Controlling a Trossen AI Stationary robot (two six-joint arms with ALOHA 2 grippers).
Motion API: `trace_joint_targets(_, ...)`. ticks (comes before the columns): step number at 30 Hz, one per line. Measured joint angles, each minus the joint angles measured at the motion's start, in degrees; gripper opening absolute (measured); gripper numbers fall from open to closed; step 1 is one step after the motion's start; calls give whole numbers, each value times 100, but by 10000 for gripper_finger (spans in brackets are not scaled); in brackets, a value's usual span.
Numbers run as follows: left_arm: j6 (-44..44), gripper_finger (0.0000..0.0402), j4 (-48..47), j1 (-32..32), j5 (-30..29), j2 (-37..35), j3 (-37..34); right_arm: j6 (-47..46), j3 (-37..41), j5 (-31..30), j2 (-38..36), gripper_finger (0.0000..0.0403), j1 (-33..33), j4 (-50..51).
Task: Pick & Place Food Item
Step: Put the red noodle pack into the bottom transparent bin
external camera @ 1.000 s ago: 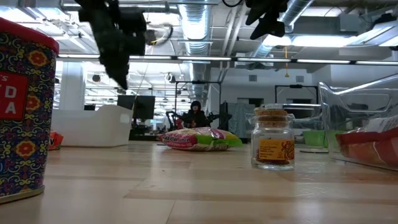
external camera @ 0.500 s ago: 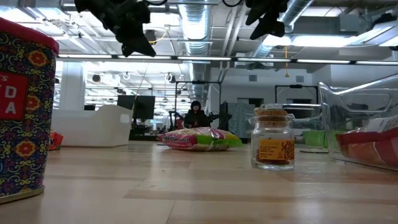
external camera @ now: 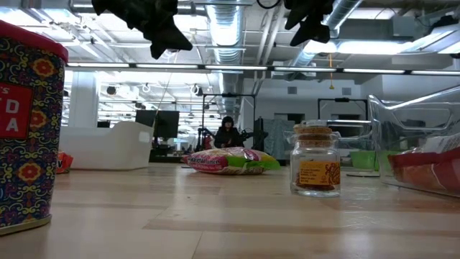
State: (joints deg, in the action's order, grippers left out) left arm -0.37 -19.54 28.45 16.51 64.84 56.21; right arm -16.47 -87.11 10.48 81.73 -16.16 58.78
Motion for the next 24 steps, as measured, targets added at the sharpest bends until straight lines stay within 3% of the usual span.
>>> trace_joint_targets(12, -1, 10, 411, -654, 17, 2, 0, 42, 0, 4, 0, 205, 0, 25)
trace_joint_targets(20, -771, 107, 332, -1506, -57, 2, 0, 42, 0, 15, 0, 205, 102, 54)
trace_joint_targets(24, -1292, 148, -80, -2136, 283, -37, 0, 12, 0, 15, 0, 205, 215, 55)
